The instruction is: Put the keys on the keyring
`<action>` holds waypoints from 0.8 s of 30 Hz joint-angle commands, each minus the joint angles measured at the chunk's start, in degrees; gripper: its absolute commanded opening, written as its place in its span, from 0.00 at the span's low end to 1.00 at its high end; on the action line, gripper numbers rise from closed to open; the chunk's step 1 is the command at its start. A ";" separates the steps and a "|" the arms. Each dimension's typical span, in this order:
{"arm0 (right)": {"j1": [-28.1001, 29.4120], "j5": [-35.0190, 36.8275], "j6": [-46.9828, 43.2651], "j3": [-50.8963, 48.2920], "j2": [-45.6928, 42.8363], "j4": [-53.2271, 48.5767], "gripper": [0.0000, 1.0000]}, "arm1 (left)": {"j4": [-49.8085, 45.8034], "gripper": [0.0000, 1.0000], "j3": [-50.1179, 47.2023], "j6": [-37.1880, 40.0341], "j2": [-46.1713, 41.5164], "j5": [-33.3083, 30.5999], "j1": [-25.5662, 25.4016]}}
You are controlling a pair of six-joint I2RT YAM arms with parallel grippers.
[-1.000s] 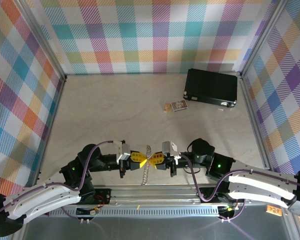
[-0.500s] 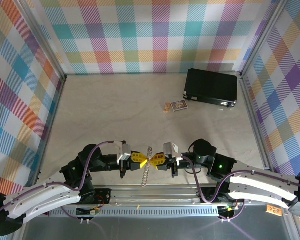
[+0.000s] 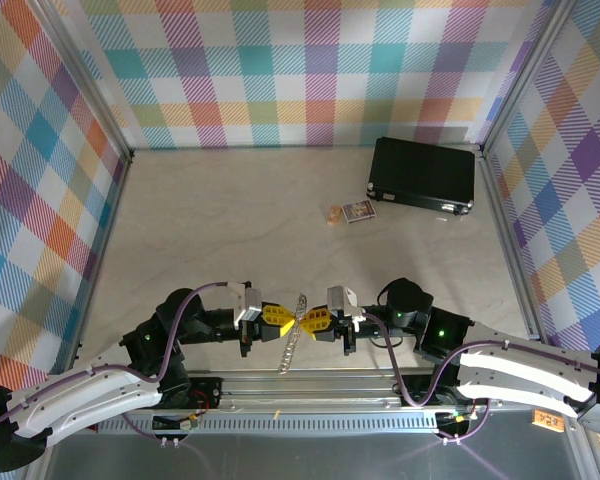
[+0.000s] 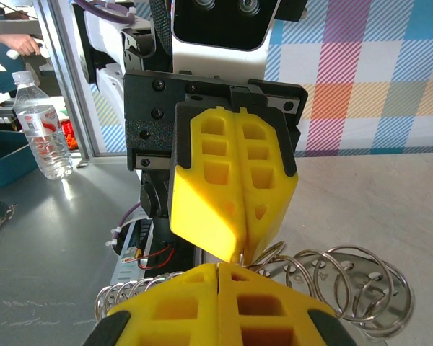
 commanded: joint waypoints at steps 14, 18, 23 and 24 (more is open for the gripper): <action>0.85 -2.18 -1.09 -1.33 -1.11 0.94 0.01 | 3.73 0.00 0.19 -0.87 -1.58 -3.76 -0.04; 0.85 -1.82 -0.74 -1.67 -1.37 1.44 0.10 | 4.59 0.00 0.02 -0.88 -1.39 -4.03 -0.06; 0.85 -1.73 -0.12 -1.83 -2.03 1.03 0.20 | 5.38 0.00 0.02 -0.83 -1.23 -3.80 -0.02; 0.85 -1.58 0.05 -2.00 -2.37 0.89 0.21 | 5.46 0.00 0.08 -0.80 -1.23 -3.70 -0.04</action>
